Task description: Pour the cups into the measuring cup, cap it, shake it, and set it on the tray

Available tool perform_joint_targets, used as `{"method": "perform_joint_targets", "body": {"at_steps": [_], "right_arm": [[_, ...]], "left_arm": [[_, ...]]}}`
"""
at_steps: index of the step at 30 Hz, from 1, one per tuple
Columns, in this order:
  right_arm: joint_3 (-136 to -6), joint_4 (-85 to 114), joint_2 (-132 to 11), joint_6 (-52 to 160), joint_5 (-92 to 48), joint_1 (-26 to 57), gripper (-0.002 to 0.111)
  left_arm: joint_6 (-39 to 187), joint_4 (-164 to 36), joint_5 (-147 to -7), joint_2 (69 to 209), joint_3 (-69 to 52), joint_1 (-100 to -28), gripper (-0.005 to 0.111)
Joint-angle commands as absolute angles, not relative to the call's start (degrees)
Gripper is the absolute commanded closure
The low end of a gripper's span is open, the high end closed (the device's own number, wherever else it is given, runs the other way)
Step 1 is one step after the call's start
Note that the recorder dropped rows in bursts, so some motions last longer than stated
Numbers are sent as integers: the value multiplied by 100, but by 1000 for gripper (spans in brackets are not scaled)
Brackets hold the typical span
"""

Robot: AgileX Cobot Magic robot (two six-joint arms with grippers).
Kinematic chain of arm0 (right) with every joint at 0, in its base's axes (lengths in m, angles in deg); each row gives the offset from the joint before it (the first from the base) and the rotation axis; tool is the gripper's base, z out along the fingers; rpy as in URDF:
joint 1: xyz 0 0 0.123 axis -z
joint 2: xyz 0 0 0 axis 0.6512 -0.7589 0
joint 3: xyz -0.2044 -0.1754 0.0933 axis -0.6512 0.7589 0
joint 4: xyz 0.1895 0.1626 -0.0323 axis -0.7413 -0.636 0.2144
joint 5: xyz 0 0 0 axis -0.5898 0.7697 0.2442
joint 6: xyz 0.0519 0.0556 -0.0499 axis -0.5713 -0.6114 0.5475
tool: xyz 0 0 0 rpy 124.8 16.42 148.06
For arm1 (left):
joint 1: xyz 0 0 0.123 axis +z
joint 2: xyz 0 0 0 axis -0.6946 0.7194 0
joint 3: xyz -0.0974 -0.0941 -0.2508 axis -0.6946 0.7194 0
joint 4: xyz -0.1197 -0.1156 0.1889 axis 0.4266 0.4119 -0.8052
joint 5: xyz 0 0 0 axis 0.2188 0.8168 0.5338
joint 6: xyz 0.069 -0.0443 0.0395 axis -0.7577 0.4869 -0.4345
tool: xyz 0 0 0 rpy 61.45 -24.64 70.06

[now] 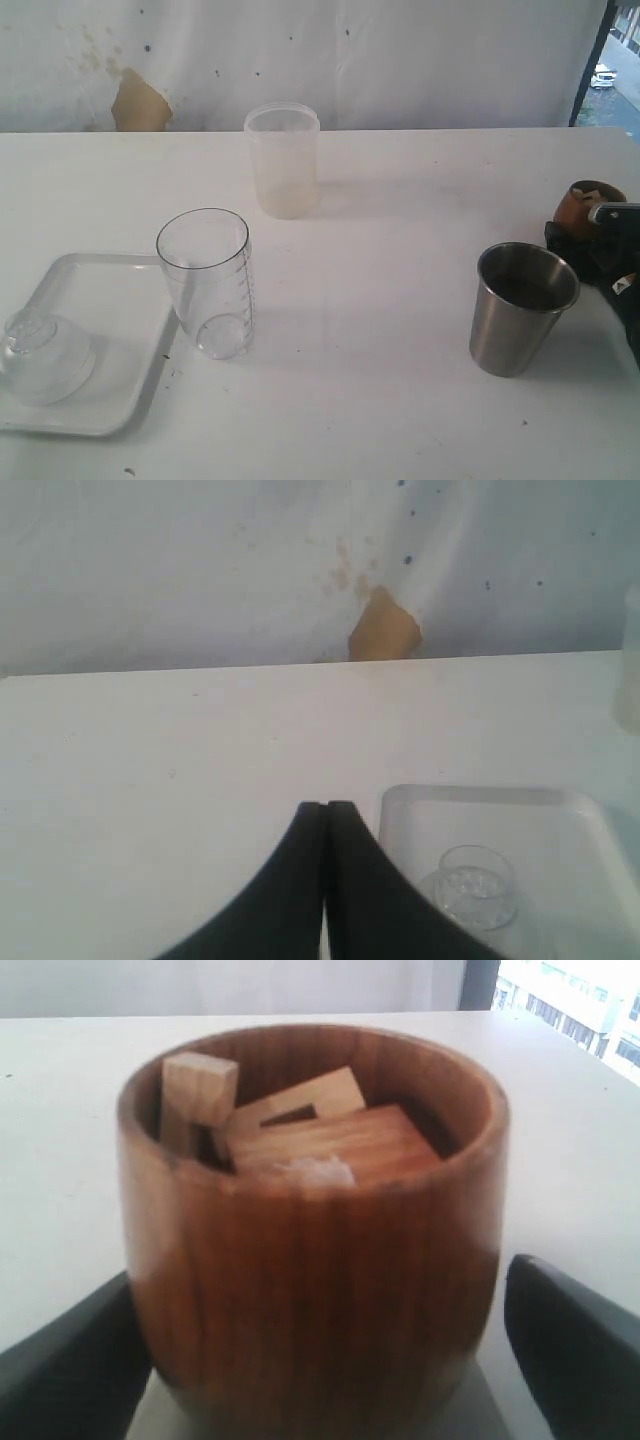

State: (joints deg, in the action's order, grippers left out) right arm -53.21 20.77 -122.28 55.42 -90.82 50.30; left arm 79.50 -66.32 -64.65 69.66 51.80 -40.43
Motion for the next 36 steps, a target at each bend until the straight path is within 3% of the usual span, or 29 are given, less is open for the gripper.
{"method": "perform_joint_targets", "body": {"at_steps": [1,27,36], "right_arm": [[-5343,2087,-12139,5589,-9156,5059,23],[-5670,2066,-12092,5041,-9156,5059,23],[-5970,2081,-12153,5014,-8894,5036,29]], "left_arm": [[7949,-6594,-6493,6942,5195,-4069,107],[7949,-6594,-6493,6942,5195,-4069,107],[7949,-6594,-6493,6942,5195,-4069,107]]}}
